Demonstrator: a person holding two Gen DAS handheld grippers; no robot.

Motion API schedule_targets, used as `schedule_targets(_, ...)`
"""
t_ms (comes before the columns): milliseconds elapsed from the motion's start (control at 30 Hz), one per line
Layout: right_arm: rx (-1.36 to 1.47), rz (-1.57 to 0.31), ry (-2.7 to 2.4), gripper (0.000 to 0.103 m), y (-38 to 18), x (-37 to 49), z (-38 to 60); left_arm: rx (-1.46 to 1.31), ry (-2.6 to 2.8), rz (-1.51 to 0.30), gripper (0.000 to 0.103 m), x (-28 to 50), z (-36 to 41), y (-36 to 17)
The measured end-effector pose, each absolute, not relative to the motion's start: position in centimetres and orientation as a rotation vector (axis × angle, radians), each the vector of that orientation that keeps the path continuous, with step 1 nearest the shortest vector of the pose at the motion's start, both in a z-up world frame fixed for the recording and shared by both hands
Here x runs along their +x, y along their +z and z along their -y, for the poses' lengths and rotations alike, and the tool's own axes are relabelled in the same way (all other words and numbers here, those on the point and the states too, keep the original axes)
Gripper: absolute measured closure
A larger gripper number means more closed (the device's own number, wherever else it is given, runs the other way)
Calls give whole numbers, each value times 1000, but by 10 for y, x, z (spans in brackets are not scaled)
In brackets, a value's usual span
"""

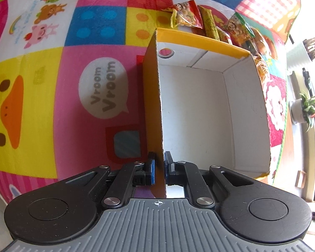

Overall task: Organize objects
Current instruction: 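Carry the packet over the box and release it with the right tool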

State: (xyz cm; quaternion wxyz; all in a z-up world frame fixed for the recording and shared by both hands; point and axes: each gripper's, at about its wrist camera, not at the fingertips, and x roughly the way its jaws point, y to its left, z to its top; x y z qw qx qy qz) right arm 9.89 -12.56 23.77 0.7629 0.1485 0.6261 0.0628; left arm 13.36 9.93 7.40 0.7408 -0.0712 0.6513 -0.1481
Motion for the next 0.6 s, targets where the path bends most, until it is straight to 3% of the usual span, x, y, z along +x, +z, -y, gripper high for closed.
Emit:
schedule_targets(400, 513, -1290, 169, 57, 246, 153, 87, -276, -302, -1422, 93, 131, -119, 69)
schedule_targets(600, 522, -1251, 91, 54, 241, 149, 131, -287, -288, -1426, 91, 132, -120, 69)
